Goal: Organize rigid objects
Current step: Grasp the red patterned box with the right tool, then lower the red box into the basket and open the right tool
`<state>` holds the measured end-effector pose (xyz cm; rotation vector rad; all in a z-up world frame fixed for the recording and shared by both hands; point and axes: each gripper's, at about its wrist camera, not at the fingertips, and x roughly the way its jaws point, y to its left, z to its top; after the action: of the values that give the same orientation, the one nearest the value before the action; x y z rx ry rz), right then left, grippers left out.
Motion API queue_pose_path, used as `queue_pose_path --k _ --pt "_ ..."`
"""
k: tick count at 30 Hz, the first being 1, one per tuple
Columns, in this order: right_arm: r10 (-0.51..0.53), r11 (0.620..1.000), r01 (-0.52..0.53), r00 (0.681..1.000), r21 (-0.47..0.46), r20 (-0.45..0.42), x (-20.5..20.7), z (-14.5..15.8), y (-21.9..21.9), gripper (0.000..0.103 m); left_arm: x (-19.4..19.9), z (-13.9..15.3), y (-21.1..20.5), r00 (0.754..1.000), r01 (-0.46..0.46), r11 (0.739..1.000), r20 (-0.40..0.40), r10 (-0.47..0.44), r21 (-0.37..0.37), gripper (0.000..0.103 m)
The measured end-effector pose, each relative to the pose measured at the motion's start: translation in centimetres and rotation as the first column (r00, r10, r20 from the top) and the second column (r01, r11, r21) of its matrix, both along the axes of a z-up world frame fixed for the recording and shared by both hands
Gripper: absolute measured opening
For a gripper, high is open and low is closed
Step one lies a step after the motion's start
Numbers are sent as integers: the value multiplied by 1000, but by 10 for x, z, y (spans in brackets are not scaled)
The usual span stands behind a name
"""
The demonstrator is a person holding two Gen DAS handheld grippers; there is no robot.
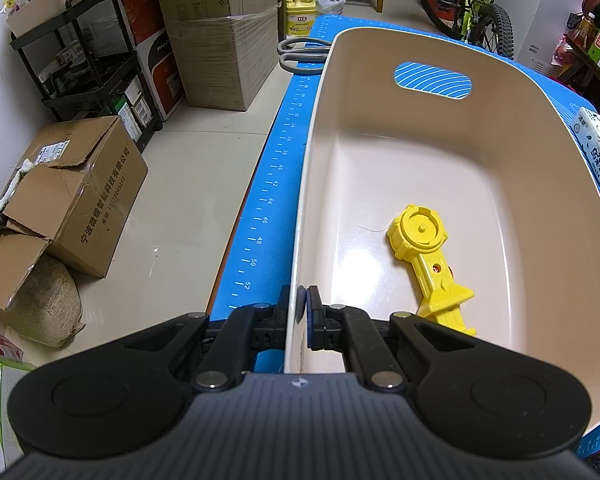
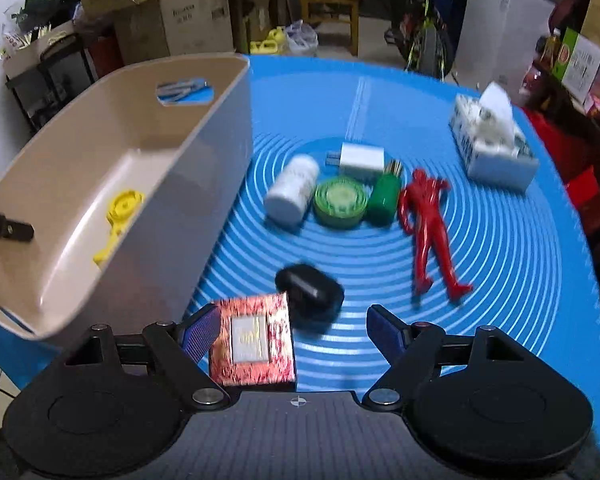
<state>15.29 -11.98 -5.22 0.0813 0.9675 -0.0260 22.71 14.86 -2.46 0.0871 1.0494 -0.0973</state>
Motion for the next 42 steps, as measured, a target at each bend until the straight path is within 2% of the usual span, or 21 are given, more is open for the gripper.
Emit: queue_pose_path --k 4,9,15,16,20,26,31,42 --pt "-4 999 5 1000 33 -26 3 -13 6 83 0 1 1 1000 1 1000 0 -1 3 9" --pt "16 1000 -15 999 13 -40 11 -24 18 82 -1 1 2 1000 0 1000 -2 0 -5 8" --pt "17 998 -14 998 55 -58 17 -33 15 69 -1 2 4 1000 -2 1000 -3 2 -8 8" --pt "25 998 -21 998 63 -57 17 -33 16 62 -1 2 3 1000 -2 1000 -3 2 -7 8" --pt "20 999 -18 998 34 -51 16 -30 15 60 -1 2 3 1000 -5 1000 -5 5 -9 8" --pt "-15 1000 15 1000 11 7 8 -10 6 60 0 2 5 1000 -9 1000 -9 9 -18 8" --pt "-50 999 49 994 11 95 6 20 -2 60 0 2 4 1000 -6 1000 -8 6 -12 8" --pt "-43 999 45 953 1 299 28 92 12 60 0 1 4 1000 -5 1000 -7 5 -8 8"
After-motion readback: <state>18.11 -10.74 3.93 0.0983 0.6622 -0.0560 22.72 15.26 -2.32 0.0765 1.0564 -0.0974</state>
